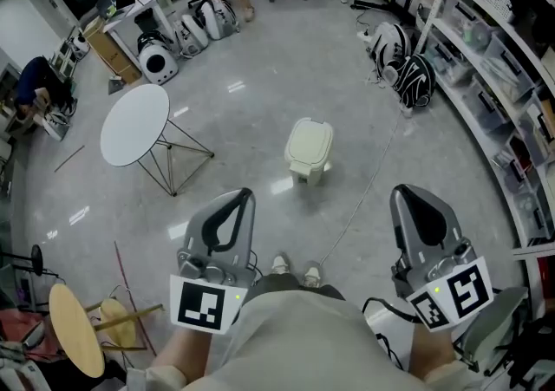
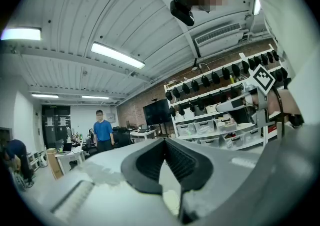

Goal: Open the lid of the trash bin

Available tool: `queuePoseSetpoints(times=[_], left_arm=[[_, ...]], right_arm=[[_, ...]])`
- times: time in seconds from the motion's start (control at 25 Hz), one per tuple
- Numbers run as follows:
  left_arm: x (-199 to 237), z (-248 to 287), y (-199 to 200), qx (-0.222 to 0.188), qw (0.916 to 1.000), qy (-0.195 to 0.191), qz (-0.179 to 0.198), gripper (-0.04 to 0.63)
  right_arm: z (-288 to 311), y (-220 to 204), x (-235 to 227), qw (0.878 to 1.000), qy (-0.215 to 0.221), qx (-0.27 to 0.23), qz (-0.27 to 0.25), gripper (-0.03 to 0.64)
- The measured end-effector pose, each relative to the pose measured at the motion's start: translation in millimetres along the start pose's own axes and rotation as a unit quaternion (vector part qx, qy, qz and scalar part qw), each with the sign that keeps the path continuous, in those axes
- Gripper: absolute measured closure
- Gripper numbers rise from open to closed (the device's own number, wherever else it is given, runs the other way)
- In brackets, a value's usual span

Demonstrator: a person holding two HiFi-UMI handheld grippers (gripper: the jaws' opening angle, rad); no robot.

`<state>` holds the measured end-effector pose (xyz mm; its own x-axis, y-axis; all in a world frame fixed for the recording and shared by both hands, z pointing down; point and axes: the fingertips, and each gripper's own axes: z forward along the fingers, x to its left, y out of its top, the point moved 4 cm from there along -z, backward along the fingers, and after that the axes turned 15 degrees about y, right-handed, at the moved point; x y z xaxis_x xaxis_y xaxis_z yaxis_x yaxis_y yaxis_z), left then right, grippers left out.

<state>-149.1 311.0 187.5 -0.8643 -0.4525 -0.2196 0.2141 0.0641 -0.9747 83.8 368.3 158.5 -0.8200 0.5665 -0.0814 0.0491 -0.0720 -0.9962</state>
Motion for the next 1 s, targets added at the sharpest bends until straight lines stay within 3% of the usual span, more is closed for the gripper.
queuePoseSetpoints(times=[0.56, 1.0], left_arm=[[-8, 14, 1, -0.002, 0.9998, 0.012, 0.015, 0.594], [9, 78, -10, 0.000, 0.9999, 0.011, 0.012, 0.594]], right_arm=[[-2, -14, -18, 1.000, 0.015, 0.014, 0.001, 0.614], [48, -22, -66, 0.999, 0.016, 0.028, 0.005, 0.614]])
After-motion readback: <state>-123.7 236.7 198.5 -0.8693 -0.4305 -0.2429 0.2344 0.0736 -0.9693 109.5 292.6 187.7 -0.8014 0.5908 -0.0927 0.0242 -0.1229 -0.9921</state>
